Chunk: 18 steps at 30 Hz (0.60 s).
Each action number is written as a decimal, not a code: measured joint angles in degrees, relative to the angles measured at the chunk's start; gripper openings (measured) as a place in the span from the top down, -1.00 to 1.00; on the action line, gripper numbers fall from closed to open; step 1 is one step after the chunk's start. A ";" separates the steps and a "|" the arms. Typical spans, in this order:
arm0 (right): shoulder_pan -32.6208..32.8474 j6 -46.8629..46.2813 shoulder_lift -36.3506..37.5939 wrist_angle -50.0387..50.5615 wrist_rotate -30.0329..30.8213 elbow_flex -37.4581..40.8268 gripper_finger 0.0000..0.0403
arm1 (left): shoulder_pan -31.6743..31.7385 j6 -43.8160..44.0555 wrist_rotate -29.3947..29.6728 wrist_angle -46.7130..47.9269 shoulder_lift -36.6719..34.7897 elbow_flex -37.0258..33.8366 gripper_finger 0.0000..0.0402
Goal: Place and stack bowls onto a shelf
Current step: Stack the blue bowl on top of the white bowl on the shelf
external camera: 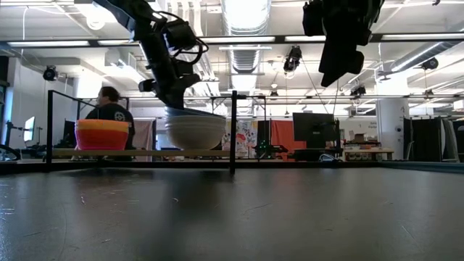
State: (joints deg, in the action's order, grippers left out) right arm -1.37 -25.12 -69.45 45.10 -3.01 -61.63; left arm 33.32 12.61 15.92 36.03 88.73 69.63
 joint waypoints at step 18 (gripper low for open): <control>0.00 -0.85 0.00 -0.02 0.04 0.00 -0.01 | 1.03 -4.28 1.26 1.57 -5.68 0.00 0.33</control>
State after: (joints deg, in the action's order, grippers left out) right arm -1.37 -25.98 -69.45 45.08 -2.96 -61.63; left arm 34.35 8.34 17.18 37.61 83.05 69.63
